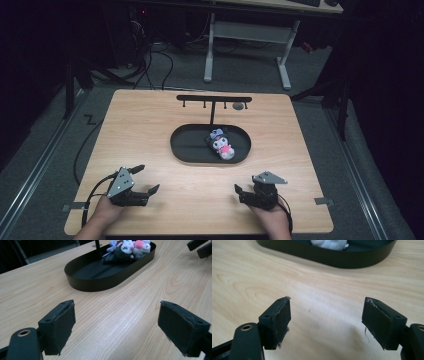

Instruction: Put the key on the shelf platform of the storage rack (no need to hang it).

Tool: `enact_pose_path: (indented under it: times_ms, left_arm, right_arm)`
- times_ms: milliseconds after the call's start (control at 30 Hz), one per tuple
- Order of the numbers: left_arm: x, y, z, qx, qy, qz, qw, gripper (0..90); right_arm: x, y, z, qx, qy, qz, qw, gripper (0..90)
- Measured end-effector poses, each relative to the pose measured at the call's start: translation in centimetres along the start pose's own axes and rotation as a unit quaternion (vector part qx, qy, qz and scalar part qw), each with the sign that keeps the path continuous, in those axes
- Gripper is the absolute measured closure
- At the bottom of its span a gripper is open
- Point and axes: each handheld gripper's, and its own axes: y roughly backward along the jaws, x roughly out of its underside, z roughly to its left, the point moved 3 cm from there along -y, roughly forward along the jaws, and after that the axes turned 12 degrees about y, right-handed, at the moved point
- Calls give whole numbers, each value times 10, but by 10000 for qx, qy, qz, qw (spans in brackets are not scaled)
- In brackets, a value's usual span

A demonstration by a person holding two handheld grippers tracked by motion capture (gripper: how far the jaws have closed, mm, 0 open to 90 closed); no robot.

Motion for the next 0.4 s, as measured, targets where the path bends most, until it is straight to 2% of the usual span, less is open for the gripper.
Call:
enact_pose_path:
  times_ms: [100,233,400]
  left_arm:
    - [0,-1,0,21,16,16,10000,154]
    - [0,-1,-1,15,-11,23,10000,154]
    - [0,-1,0,36,-14,19,10000,154]
  right_arm:
    - [4,5,7,215,288,95,9993,228]
    - [2,6,4,262,86,-7,9996,228]
    - [4,5,2,295,93,31,9995,226]
